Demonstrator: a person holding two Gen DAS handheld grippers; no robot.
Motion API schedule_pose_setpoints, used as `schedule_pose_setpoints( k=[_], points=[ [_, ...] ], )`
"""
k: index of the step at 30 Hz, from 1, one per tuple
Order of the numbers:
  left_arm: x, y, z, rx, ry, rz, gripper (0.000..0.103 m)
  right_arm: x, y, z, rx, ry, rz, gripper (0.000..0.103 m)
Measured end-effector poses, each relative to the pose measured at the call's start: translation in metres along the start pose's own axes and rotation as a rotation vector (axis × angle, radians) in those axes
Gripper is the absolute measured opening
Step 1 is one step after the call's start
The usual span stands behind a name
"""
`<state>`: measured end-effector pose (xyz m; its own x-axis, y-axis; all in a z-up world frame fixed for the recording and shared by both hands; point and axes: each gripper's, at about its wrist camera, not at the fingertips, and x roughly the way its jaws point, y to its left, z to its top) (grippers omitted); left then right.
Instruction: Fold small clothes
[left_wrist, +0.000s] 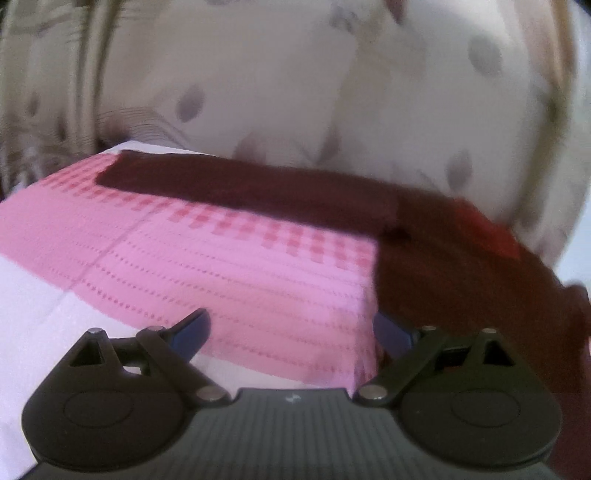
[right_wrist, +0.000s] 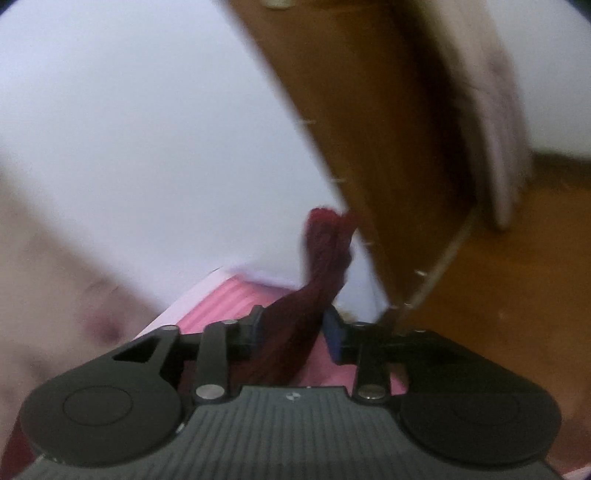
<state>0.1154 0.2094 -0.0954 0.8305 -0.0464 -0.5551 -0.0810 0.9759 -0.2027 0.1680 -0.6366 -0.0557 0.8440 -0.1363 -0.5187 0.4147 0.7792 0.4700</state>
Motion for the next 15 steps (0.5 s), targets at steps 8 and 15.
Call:
schedule_pose_setpoints(
  k=[8,15],
  points=[
    [0.003,0.006,0.003,0.151,0.214,-0.253,0.096,-0.098,0.095,-0.146,-0.290,0.440,0.474,0.077],
    [0.002,0.003,-0.011,0.154,0.285,-0.427,0.094,-0.118,0.134,-0.206,-0.337,0.512,0.522,0.079]
  ],
)
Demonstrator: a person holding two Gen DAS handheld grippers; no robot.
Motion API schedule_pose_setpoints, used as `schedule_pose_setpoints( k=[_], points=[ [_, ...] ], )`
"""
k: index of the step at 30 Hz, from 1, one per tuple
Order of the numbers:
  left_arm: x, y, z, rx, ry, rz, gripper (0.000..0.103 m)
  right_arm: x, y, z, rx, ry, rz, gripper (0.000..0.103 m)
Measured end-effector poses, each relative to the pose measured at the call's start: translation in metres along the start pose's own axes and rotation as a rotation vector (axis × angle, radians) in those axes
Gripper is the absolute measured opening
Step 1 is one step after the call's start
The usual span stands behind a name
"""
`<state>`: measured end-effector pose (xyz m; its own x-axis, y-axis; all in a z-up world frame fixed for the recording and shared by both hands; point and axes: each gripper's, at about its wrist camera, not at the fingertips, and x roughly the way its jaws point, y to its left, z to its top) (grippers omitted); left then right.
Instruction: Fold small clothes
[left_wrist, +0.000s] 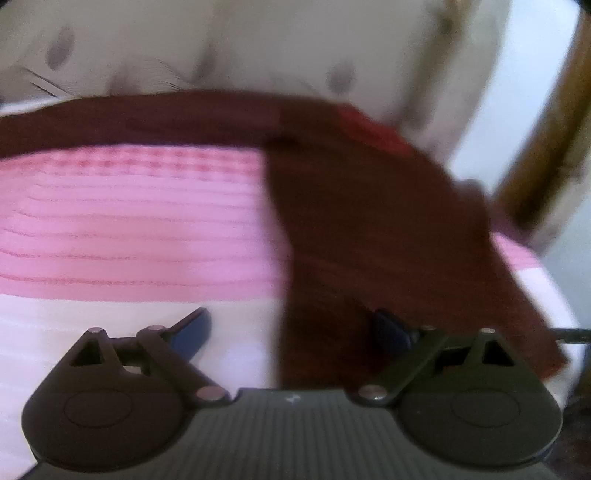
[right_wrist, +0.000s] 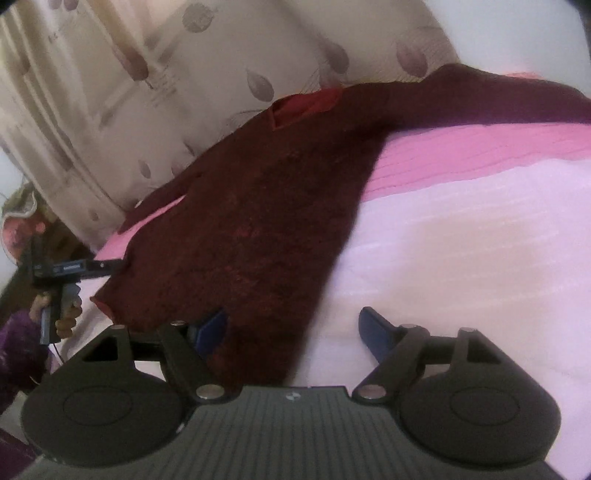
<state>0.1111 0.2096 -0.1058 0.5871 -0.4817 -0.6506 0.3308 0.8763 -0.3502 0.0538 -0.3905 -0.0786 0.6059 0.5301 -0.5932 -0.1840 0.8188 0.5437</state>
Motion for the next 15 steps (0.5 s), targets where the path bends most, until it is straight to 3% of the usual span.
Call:
schedule_pose_setpoints(
  k=[3,5,6,7,8,12,15],
  points=[
    [0.004,-0.010,-0.005,-0.019,0.026,-0.105,0.080,0.004,-0.005,0.002,0.085,0.027,0.082,0.079],
    [0.004,-0.024,-0.013,0.030,-0.006,-0.044,0.072,0.010,0.005,-0.002,0.074,0.021,0.080,0.076],
    [0.005,-0.030,-0.015,0.056,-0.008,-0.008,0.033,0.012,0.011,-0.006,0.069,0.021,0.077,0.057],
    [0.007,-0.032,-0.016,0.047,0.003,0.006,0.012,0.019,0.014,-0.009,0.069,0.037,0.064,0.021],
    [0.007,-0.029,-0.019,0.002,-0.009,-0.011,0.012,0.023,0.014,-0.011,0.077,0.055,0.048,0.013],
    [-0.013,-0.038,-0.036,-0.042,-0.053,-0.004,0.010,0.017,0.010,-0.013,0.113,0.023,0.073,0.014],
    [-0.039,-0.052,-0.048,-0.053,-0.084,-0.022,0.010,-0.014,0.011,-0.012,0.135,-0.031,0.113,0.014]
  ],
)
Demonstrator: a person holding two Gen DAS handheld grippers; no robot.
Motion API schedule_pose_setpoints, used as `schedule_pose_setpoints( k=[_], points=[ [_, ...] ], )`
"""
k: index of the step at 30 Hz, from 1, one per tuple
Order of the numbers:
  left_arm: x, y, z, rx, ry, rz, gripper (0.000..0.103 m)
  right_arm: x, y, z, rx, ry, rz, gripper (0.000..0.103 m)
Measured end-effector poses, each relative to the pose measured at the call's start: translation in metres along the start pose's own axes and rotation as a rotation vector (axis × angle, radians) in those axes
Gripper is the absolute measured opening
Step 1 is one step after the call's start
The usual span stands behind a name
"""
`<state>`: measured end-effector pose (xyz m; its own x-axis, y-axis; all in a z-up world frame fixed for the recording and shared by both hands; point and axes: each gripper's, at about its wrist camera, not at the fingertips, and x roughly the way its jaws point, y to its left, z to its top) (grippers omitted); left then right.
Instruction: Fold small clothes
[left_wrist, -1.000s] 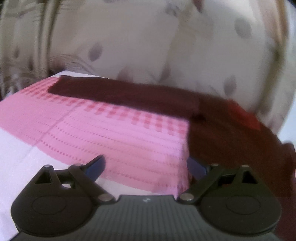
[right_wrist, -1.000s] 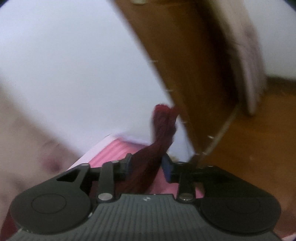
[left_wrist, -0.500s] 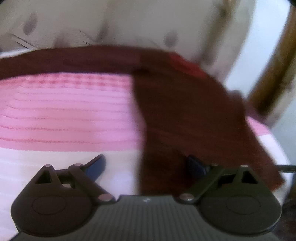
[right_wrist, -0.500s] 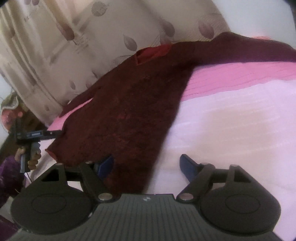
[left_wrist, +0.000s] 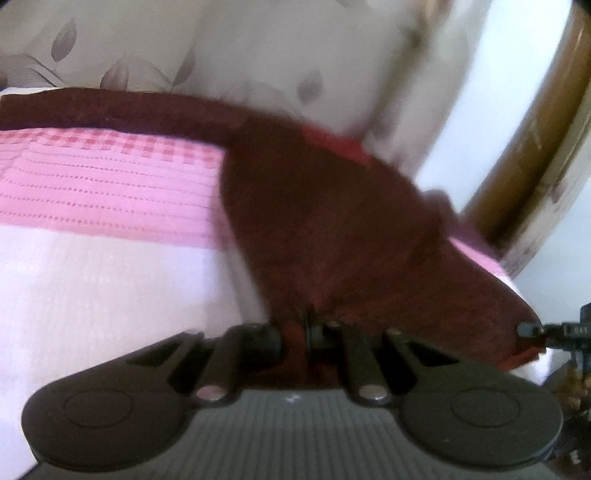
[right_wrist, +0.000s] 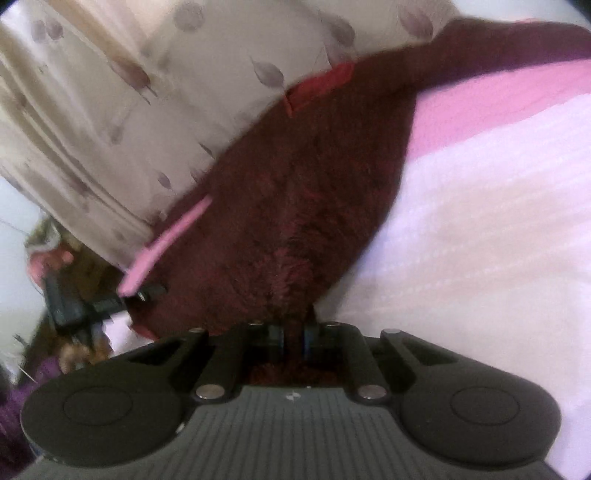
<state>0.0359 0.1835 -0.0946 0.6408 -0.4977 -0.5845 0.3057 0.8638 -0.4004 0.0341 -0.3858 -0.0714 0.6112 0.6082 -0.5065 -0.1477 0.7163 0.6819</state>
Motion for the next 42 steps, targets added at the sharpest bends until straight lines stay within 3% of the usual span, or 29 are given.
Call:
schedule_pose_setpoints(
  k=[6,11,12,14,16,19,21,23,24,28,31,36,40,42],
  points=[
    [-0.051,-0.030,-0.049,-0.054,-0.007,-0.016,0.010,-0.059,0.018,-0.011,0.007,-0.021,0.018,0.014],
    [-0.060,-0.041,-0.087,-0.016,-0.005,0.045,0.012,-0.075,0.001,-0.050,0.079,0.036,-0.030,0.014],
    [-0.062,-0.040,-0.091,-0.014,-0.022,0.054,0.017,-0.073,-0.003,-0.057,0.089,0.045,-0.034,0.015],
    [-0.067,-0.037,-0.092,-0.034,-0.060,0.079,0.037,-0.066,-0.009,-0.068,0.114,0.052,-0.044,0.018],
    [-0.086,-0.033,-0.091,-0.068,-0.109,0.123,0.074,-0.069,-0.017,-0.073,0.141,0.046,-0.036,0.030],
    [-0.120,-0.019,-0.081,-0.135,-0.227,0.129,0.078,-0.087,-0.025,-0.071,0.174,0.006,-0.013,0.040],
    [-0.134,-0.019,-0.065,-0.157,-0.276,0.123,0.078,-0.109,-0.032,-0.061,0.195,-0.070,0.005,0.042],
    [-0.135,-0.025,-0.047,-0.142,-0.308,0.126,0.080,-0.131,-0.041,-0.044,0.212,-0.163,-0.009,0.053],
    [-0.130,-0.031,-0.033,-0.120,-0.318,0.123,0.080,-0.138,-0.046,-0.036,0.219,-0.198,-0.020,0.058],
    [-0.078,-0.055,0.013,-0.048,-0.320,0.159,0.080,-0.149,-0.081,0.015,0.222,-0.338,-0.134,0.060],
    [-0.026,-0.068,0.040,-0.071,-0.321,0.136,0.080,-0.150,-0.130,0.058,0.302,-0.424,-0.196,0.060],
    [0.038,-0.063,0.056,-0.168,-0.332,0.120,0.080,-0.151,-0.211,0.131,0.423,-0.539,-0.347,0.060],
    [0.071,-0.061,0.056,-0.127,-0.339,0.217,0.080,-0.150,-0.275,0.167,0.558,-0.565,-0.417,0.060],
    [0.081,-0.061,0.052,-0.092,-0.332,0.240,0.080,-0.139,-0.303,0.179,0.640,-0.559,-0.355,0.066]
  ],
)
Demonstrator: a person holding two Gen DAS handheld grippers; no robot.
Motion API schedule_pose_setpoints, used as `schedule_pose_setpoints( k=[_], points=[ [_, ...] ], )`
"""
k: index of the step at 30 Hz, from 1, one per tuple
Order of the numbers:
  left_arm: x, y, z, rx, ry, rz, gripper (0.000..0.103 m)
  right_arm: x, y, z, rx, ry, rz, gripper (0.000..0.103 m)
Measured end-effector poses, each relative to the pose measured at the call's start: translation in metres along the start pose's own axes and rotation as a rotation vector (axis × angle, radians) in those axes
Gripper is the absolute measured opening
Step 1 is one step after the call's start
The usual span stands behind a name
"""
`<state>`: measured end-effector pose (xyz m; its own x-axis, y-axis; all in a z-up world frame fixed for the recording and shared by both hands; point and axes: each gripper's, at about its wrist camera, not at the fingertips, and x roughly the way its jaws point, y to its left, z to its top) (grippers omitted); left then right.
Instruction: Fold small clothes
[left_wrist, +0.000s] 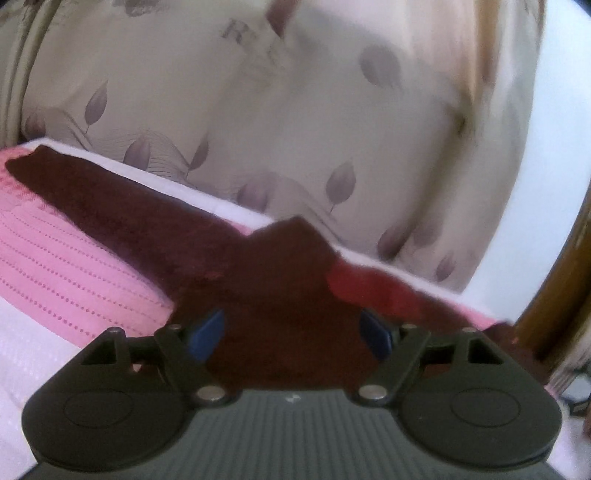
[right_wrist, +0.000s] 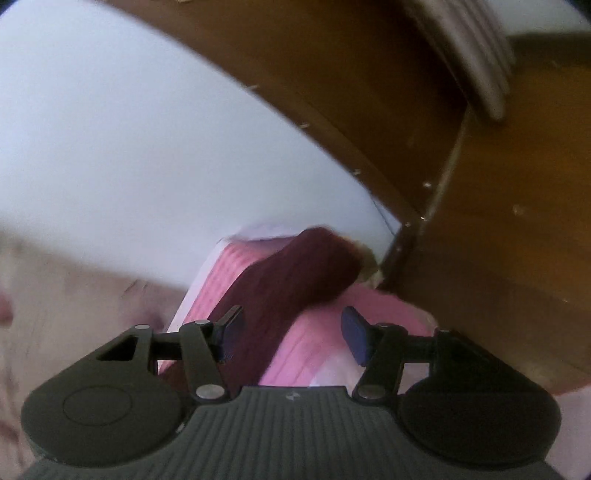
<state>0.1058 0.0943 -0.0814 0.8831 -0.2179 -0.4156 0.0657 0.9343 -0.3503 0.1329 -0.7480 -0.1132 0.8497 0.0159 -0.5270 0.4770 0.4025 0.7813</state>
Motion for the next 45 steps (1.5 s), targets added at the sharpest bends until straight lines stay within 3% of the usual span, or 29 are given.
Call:
schedule_pose_setpoints(
  k=[3,8,10,12,14,17,19,24,27,34,40,45],
  points=[
    [0.006,0.007,-0.015,0.013,0.018,0.017,0.080,0.033,-0.014,0.007,0.114,0.059,0.049,0.067],
    [0.013,0.017,-0.017,-0.062,0.043,-0.009,0.080,0.079,-0.025,0.008,0.223,0.112,0.099,0.064],
    [0.016,0.018,-0.018,-0.077,0.059,-0.010,0.080,0.086,-0.012,0.006,0.187,0.079,0.072,0.025],
    [0.016,0.020,-0.018,-0.088,0.054,-0.012,0.080,0.086,-0.003,0.008,0.129,0.054,0.078,0.016],
    [0.015,0.021,-0.019,-0.097,0.045,-0.016,0.080,0.072,0.010,0.008,0.031,-0.018,0.073,0.015],
    [0.013,0.024,-0.019,-0.118,0.036,-0.025,0.080,0.034,0.025,0.009,0.014,-0.144,0.156,0.015],
    [0.012,0.026,-0.019,-0.135,0.030,-0.031,0.080,0.015,0.053,0.007,-0.037,-0.159,0.185,0.015],
    [0.006,0.032,-0.021,-0.189,-0.014,-0.045,0.080,-0.020,0.147,-0.021,-0.140,-0.173,0.363,0.015],
    [0.003,0.034,-0.021,-0.205,-0.031,-0.055,0.080,-0.025,0.208,-0.055,-0.212,-0.151,0.462,0.015],
    [-0.005,0.037,-0.022,-0.214,-0.090,-0.072,0.080,0.019,0.313,-0.186,-0.376,0.072,0.616,0.015],
    [-0.010,0.048,-0.022,-0.275,-0.117,-0.081,0.080,0.058,0.337,-0.294,-0.364,0.255,0.647,0.015],
    [-0.010,0.066,-0.022,-0.382,-0.123,-0.089,0.080,0.085,0.337,-0.364,-0.473,0.334,0.572,0.015]
  ],
)
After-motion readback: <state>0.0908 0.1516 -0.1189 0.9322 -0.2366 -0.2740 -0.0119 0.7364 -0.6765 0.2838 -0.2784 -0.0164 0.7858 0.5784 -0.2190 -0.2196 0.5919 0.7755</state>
